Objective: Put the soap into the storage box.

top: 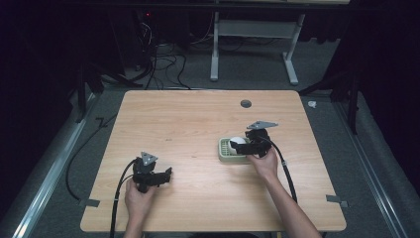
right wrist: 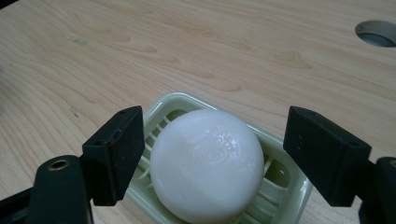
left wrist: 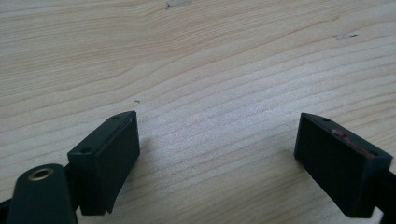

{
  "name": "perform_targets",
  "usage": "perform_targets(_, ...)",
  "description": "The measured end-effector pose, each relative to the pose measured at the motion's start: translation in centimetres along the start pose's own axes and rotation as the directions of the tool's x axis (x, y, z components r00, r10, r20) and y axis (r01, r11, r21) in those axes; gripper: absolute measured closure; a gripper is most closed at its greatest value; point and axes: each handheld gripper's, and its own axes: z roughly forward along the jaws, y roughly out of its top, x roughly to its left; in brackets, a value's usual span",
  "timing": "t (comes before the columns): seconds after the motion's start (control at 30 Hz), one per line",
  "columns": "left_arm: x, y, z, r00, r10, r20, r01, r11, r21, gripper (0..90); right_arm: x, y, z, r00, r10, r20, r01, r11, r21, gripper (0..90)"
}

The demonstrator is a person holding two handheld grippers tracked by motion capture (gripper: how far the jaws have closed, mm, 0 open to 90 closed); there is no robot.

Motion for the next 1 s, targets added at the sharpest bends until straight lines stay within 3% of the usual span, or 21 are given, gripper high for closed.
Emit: perform_targets(1.0,0.0,0.0,0.0,1.0,0.0,0.0,0.0,1.0,0.0,14.6,-1.5,0.0,-4.2,0.9994,0.036,-0.002,-0.036,0.996,-0.087,24.3)
